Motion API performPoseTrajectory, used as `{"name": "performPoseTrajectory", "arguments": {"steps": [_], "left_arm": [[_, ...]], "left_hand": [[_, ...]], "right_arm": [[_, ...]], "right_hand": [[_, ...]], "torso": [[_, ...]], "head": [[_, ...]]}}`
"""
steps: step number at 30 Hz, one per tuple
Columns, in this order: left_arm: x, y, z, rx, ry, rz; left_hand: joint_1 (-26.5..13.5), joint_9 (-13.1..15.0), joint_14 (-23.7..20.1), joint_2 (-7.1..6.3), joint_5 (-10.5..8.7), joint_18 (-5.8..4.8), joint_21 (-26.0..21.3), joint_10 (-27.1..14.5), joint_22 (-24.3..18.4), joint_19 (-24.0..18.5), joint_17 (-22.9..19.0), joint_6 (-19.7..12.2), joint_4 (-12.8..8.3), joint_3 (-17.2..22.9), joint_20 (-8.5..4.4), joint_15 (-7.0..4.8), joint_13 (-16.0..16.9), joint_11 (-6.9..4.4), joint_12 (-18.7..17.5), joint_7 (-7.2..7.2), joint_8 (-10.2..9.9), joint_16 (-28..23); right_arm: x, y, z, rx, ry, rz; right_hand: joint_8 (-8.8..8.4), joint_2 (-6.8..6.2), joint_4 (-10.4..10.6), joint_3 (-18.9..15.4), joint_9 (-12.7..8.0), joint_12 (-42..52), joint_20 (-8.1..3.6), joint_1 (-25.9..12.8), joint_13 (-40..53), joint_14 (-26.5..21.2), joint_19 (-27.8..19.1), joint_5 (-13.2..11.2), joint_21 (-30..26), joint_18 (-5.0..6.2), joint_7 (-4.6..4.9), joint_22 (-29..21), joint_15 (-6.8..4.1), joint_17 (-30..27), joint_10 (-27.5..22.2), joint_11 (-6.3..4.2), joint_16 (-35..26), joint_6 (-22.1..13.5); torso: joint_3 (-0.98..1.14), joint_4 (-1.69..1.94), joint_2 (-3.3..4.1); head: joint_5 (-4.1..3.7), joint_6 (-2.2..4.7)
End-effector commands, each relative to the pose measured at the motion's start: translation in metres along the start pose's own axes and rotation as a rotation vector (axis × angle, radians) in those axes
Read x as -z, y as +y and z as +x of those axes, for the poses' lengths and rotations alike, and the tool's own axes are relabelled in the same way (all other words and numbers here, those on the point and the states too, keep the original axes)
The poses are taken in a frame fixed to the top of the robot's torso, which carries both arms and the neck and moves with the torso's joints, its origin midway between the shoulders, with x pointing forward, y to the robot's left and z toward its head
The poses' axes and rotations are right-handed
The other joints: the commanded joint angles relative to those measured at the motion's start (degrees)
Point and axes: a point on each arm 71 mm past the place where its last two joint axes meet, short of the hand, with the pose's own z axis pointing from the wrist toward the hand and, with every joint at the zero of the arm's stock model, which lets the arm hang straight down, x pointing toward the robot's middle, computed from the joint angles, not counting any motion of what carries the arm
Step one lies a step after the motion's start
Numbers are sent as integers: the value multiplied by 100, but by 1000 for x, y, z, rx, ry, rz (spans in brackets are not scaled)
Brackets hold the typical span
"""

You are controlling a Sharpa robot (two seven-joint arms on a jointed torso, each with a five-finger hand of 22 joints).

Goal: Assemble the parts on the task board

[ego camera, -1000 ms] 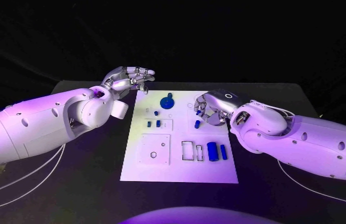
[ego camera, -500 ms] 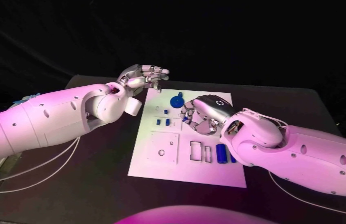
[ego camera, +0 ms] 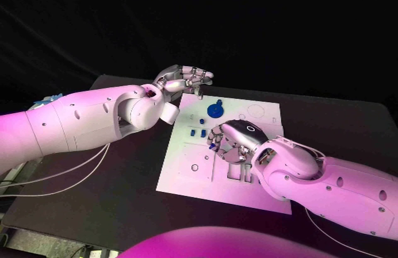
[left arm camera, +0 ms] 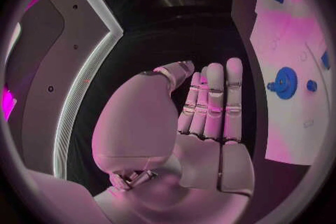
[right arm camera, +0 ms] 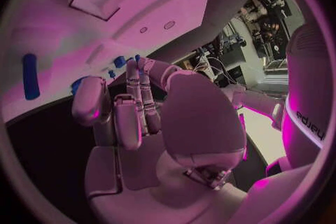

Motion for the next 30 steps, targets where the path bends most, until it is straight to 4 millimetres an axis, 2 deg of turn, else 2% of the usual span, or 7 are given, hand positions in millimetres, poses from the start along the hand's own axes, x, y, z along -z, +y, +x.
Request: {"name": "performPoseTrajectory", "arguments": {"steps": [1,16,26,30], "left_arm": [[-1,-1,4,-1,17,5],[-3,0,6,-1,24,2],[-3,0,5,-3,24,-2],[-3,0,5,-3,24,-2]], "left_hand": [[-49,6,-33,-22,0,79,-29,-30,-6,-8,-8,14,-26,-5,4,8,-6,-5,-35,36,-18,-40],[-56,7,-34,-21,-1,79,-33,-31,-8,-8,-8,14,-26,-6,6,10,-6,-3,-35,37,-18,-41],[-56,7,-34,-21,-1,79,-33,-31,-8,-8,-8,14,-26,-6,6,10,-6,-3,-35,37,-18,-41],[-56,7,-34,-21,-1,79,-33,-31,-8,-8,-8,14,-26,-6,6,10,-6,-3,-35,37,-18,-41]], "right_arm": [[-2,0,8,-7,35,-9],[-5,1,23,-14,76,-7],[-4,2,27,-21,91,-8],[-4,1,28,-21,96,-7]], "right_hand": [[6,15,-13,21,11,-24,-13,-72,-7,218,37,26,-2,-73,2,24,-39,-7,-1,-26,-25,32],[5,21,-8,22,14,-33,-13,-90,-7,218,37,34,-3,-73,3,26,-37,-8,-1,-24,-27,23],[5,21,-6,21,16,-35,-13,-97,-7,217,37,36,-3,-74,3,26,-37,-11,-1,-23,-29,20],[5,21,-6,21,16,-35,-13,-97,-7,217,37,36,-3,-74,3,26,-37,-11,-1,-23,-29,20]], "torso": [[-2,5,0],[2,-3,-4],[9,-5,-3],[5,-3,-4]], "head": [[46,-33],[131,-126],[149,-149],[147,-156]]}}
